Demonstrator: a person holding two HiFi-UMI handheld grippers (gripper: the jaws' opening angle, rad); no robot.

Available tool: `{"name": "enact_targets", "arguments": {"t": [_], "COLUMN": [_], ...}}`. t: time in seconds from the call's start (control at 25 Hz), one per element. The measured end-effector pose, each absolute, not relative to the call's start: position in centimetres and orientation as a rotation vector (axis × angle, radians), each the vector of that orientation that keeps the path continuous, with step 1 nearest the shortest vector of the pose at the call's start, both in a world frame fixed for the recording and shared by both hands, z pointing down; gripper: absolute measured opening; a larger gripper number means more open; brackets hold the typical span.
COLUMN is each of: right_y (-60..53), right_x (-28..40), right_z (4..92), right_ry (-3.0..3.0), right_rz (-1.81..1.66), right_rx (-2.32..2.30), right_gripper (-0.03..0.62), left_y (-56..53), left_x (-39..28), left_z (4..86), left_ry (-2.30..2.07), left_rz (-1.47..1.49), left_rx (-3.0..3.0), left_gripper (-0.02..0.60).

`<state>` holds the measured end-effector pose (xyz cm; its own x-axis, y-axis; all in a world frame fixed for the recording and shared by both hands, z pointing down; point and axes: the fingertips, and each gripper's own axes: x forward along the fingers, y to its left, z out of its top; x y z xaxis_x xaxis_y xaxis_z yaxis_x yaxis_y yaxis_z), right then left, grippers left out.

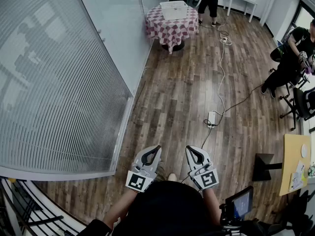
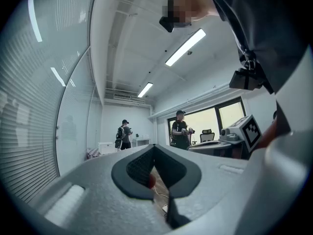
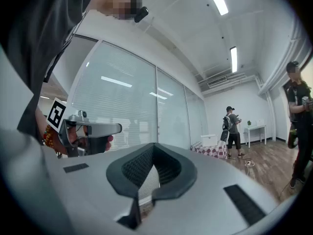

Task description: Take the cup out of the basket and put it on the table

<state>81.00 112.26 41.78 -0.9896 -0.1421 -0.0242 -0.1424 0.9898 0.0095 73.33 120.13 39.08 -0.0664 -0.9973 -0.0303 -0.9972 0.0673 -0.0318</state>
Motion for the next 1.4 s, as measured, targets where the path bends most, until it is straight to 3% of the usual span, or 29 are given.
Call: {"name": "enact_targets", "arguments": {"t": [0.36, 0.76, 1.4], "right_y": [110.1, 104.5, 86.8], "right_x": [81.4, 75.5, 53.4], "right_z": [42.4, 44.7, 41.6], "right_ry": [3.129, 3.152, 3.321], "right_rz": [-0.1, -0.062, 0.077], "right_rx": [-0.261, -0.335, -0.167], "right_gripper": [0.012, 0.012, 0.011], "left_y": [119.2, 112.5, 93.5], "left_x": [72.6, 63.6, 43.7], "left_z": [38.9, 40.7, 40.3], "left_ry": [2.294, 2.276, 2.222], "left_rz": [-0.001, 0.032, 0.075], "left_rx": [-2.101, -2.092, -2.089], "left_gripper": [0.006, 0.006, 0.006]}}
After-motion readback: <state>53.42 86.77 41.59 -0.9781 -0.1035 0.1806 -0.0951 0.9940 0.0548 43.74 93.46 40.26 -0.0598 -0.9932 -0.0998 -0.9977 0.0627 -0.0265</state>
